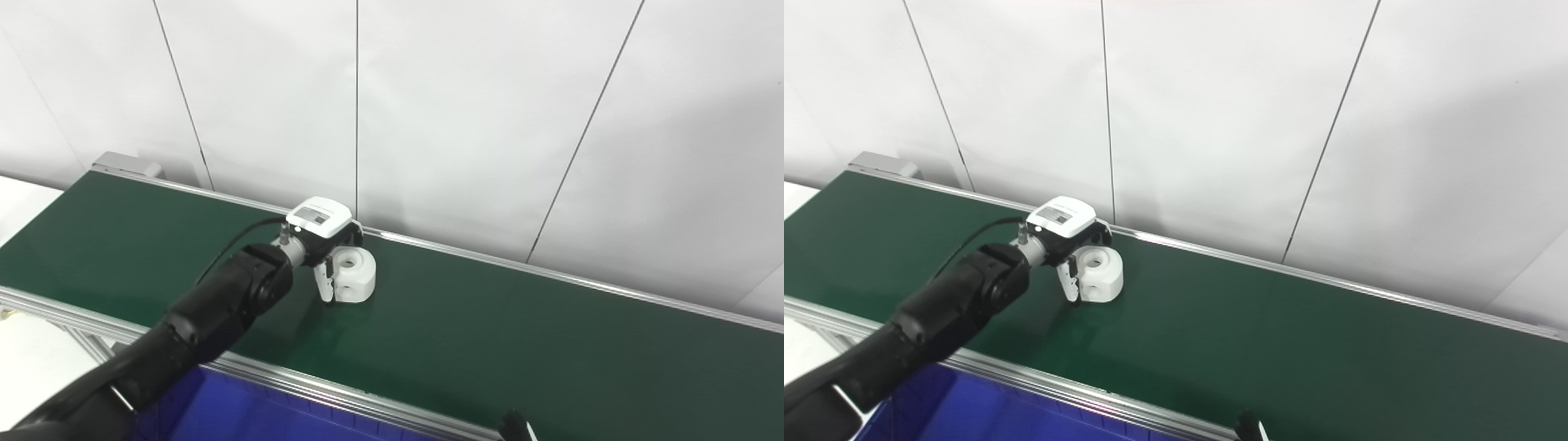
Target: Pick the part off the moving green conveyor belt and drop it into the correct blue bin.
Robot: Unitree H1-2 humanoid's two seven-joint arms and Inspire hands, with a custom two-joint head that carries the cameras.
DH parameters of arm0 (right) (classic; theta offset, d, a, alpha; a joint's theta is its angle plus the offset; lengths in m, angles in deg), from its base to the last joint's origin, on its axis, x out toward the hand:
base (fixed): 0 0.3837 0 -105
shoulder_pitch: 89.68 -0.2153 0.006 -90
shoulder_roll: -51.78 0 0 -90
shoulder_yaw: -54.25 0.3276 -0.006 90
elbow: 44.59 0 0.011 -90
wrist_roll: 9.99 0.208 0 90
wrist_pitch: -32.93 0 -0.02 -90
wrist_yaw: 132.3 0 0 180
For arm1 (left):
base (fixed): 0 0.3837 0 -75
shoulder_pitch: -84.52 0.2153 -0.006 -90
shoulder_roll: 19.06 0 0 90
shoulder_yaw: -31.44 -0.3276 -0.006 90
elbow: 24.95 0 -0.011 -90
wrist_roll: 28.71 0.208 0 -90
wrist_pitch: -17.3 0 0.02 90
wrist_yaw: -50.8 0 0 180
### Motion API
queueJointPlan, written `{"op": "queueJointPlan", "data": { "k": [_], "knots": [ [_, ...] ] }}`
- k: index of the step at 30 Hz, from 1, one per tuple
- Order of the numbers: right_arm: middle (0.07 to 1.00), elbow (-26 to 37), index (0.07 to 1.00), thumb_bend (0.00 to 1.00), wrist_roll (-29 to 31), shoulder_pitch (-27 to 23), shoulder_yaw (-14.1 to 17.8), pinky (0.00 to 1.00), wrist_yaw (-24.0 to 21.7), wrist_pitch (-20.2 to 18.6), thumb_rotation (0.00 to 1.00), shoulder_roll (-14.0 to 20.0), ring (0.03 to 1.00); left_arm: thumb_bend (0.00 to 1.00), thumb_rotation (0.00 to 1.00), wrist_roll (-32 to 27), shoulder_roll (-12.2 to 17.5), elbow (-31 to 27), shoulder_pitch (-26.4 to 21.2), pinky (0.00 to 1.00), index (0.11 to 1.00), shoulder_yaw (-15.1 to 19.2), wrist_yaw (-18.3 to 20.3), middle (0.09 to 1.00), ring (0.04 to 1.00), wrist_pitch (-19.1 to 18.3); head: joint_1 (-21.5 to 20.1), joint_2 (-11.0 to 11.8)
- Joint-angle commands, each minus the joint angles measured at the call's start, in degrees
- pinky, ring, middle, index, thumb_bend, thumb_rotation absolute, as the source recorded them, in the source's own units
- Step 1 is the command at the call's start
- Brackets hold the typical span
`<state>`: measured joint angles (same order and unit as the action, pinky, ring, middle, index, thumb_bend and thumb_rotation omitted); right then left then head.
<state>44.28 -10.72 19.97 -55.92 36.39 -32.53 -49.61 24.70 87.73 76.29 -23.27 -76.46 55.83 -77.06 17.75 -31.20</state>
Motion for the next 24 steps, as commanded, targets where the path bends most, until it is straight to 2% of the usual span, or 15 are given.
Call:
{"op": "queueJointPlan", "data": {
  "k": [1, 3, 14, 19, 22, 24],
  "knots": [
    [0.966, 2.1, 0.963, 0.92, 0.5, 0.1, -0.3, 0.93, -0.3, 2.4, 0.96, -0.6, 0.962, 0.53, 0.00, -0.7, 0.1, 0.1, -0.8, 0.37, 0.482, 1.4, -5.2, 0.524, 0.459, 2.3, -0.2, 0.0],
    [0.966, 2.1, 0.964, 0.92, 0.5, 0.1, -0.3, 0.92, -0.3, 2.4, 0.96, -0.7, 0.957, 0.52, 0.00, -1.2, -0.1, 0.2, -0.8, 0.37, 0.474, 1.6, -6.1, 0.516, 0.453, 2.9, -0.4, 0.0],
    [0.946, 1.8, 0.945, 0.94, -0.1, -0.2, -0.8, 0.88, 0.2, 2.4, 0.96, -0.8, 0.941, 0.52, 0.00, -4.3, -1.0, -2.3, 0.0, 0.41, 0.461, 2.8, -5.0, 0.525, 0.491, 2.6, -2.2, 0.1],
    [0.950, 1.7, 0.942, 0.94, 0.2, -0.2, -1.0, 0.89, 0.0, 2.4, 0.95, -0.5, 0.944, 0.52, 0.00, -6.2, -0.4, -6.5, 0.1, 0.40, 0.472, 3.9, -1.1, 0.510, 0.470, 1.3, -1.9, -0.3],
    [0.954, 1.7, 0.943, 0.93, 0.1, -0.2, -1.1, 0.89, 0.1, 2.4, 0.95, -0.3, 0.948, 0.52, 0.00, -7.8, 0.5, -10.7, 0.2, 0.37, 0.482, 4.8, 3.4, 0.497, 0.449, -0.1, -1.9, -0.3],
    [0.954, 1.9, 0.942, 0.93, 0.1, -0.1, -1.3, 0.89, 0.1, 2.4, 0.95, -0.4, 0.947, 0.52, 0.00, -8.8, 1.6, -16.3, 0.4, 0.36, 0.493, 6.1, 7.9, 0.474, 0.431, -1.9, -2.0, -1.1]
  ]
}}
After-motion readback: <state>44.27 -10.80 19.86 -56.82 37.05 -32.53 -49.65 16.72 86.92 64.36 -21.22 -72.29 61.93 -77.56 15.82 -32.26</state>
